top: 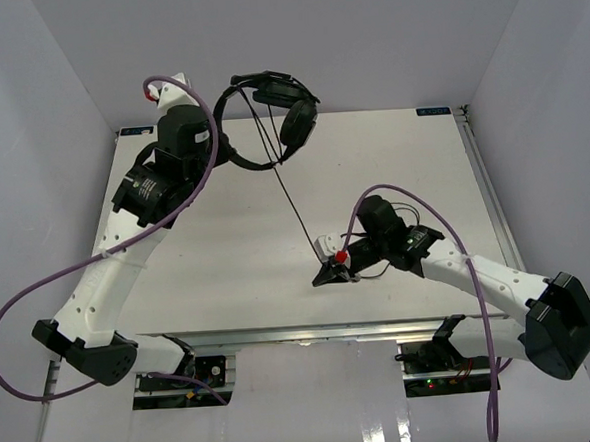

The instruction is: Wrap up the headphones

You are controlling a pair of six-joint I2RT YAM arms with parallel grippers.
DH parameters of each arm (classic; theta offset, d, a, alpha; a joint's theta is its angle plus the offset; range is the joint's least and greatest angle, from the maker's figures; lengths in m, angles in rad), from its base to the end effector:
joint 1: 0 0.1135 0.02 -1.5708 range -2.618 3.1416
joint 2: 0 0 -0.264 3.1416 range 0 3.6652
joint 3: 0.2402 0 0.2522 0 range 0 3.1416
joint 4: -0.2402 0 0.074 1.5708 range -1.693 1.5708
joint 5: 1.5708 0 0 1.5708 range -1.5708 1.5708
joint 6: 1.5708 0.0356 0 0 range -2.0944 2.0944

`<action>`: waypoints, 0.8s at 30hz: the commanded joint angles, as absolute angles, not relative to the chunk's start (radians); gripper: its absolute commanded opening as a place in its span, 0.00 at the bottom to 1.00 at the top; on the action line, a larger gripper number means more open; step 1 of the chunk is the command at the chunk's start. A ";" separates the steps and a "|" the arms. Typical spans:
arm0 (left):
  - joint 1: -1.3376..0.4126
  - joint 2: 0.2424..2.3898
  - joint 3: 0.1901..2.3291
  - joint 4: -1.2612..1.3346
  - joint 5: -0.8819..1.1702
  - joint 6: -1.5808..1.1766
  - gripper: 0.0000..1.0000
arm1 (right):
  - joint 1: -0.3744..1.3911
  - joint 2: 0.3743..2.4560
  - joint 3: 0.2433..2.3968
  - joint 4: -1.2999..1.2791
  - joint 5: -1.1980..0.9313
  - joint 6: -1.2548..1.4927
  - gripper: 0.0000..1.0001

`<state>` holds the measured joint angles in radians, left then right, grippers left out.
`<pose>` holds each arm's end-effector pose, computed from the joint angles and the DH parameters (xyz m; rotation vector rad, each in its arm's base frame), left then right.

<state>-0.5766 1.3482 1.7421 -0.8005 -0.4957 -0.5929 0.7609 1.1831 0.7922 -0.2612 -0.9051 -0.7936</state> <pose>0.2286 -0.1284 0.4788 -0.3338 1.9080 -0.2910 0.1587 0.1898 0.2618 -1.7756 1.1071 0.9726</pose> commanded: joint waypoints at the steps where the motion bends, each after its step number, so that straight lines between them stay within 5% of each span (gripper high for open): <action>1: -0.530 1.310 1.717 -0.736 -0.528 -0.601 0.00 | 0.766 1.161 0.943 -0.536 -0.752 -1.067 0.08; 24: -0.417 1.278 1.448 -0.676 -0.398 -0.573 0.00 | 0.834 1.105 1.256 -0.761 -0.499 -1.189 0.08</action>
<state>-0.4257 1.3229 1.4920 -0.7410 -0.4197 -0.5719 0.8113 1.1110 1.1641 -0.7513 -0.5657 -1.1759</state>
